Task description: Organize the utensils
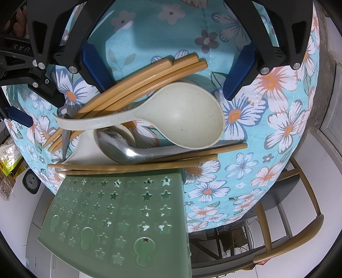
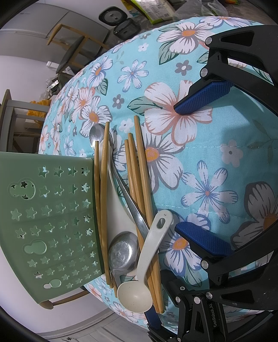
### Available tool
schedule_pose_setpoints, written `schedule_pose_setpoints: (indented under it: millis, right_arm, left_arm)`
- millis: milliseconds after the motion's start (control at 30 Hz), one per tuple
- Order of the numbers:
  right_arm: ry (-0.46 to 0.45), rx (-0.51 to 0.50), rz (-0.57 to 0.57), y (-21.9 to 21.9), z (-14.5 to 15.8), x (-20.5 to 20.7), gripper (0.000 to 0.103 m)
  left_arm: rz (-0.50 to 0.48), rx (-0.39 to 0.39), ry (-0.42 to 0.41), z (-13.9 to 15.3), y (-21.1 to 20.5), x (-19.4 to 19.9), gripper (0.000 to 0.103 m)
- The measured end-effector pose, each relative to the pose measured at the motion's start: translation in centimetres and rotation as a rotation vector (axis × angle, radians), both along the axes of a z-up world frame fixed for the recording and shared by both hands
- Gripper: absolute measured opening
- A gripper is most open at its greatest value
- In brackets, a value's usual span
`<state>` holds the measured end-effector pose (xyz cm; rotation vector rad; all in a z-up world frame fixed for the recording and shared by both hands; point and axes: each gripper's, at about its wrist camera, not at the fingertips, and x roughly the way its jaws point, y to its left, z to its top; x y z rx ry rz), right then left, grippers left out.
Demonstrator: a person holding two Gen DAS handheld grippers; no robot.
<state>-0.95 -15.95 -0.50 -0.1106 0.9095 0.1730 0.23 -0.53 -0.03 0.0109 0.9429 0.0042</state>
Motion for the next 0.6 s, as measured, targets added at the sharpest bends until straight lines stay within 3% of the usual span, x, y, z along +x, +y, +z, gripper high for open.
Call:
schedule_pose_setpoints:
  millis: [600]
  right_arm:
    - [0.001, 0.001, 0.0, -0.09, 0.01, 0.05, 0.097]
  left_arm:
    - [0.0, -0.001, 0.0, -0.03, 0.16, -0.02, 0.099]
